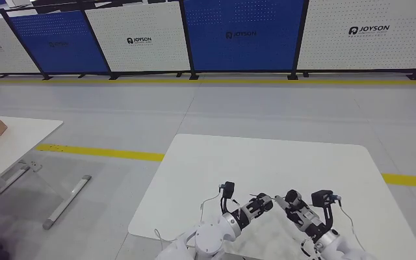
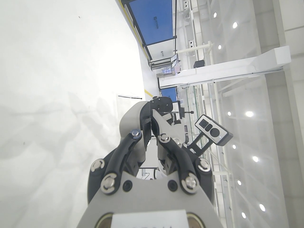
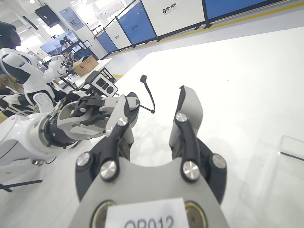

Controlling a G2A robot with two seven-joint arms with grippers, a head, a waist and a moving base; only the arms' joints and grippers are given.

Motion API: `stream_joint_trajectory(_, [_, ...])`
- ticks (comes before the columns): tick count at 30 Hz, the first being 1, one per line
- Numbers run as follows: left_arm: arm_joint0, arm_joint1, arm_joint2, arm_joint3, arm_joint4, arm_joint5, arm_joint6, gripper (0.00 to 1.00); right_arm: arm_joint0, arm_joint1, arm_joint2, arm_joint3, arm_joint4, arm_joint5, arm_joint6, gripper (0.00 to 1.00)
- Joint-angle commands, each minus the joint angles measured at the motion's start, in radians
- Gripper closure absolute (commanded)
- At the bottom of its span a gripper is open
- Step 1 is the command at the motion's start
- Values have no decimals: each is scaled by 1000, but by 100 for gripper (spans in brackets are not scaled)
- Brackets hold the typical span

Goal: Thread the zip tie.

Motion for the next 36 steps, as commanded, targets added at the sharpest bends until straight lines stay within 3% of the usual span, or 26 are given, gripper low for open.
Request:
stream_joint_trajectory(1, [0, -1, -1, 1, -1, -1, 3, 100, -1, 2, -1, 1, 1, 0, -4, 75])
stream_joint_trajectory(3, [0, -1, -2, 2, -2, -2, 4, 100, -1, 4, -2, 2, 2, 0, -9, 78])
stream_joint_trajectory(6, [2, -1, -6, 4, -7, -7, 4, 100, -1, 7, -3, 3, 6, 0, -14, 100])
stream_joint_trajectory(27, [10, -2, -3, -7, -1, -15, -10, 100, 13, 22, -29, 6, -14, 0, -20, 100])
stream_joint_trajectory(28, [9, -2, -3, -6, -1, -14, -10, 98, 12, 23, -28, 6, -12, 0, -23, 100])
stream_joint_trajectory(29, [9, -2, -3, -4, -1, -12, -10, 86, 12, 23, -27, 6, -11, 0, -25, 100])
stream_joint_trajectory(32, [5, -3, 1, 1, 8, -1, -5, 64, 9, 26, -25, 6, -10, 0, -32, 100])
stream_joint_trajectory(36, [-3, -6, 4, 15, 2, -1, 1, 64, 6, 29, -21, 8, -10, 0, -38, 100])
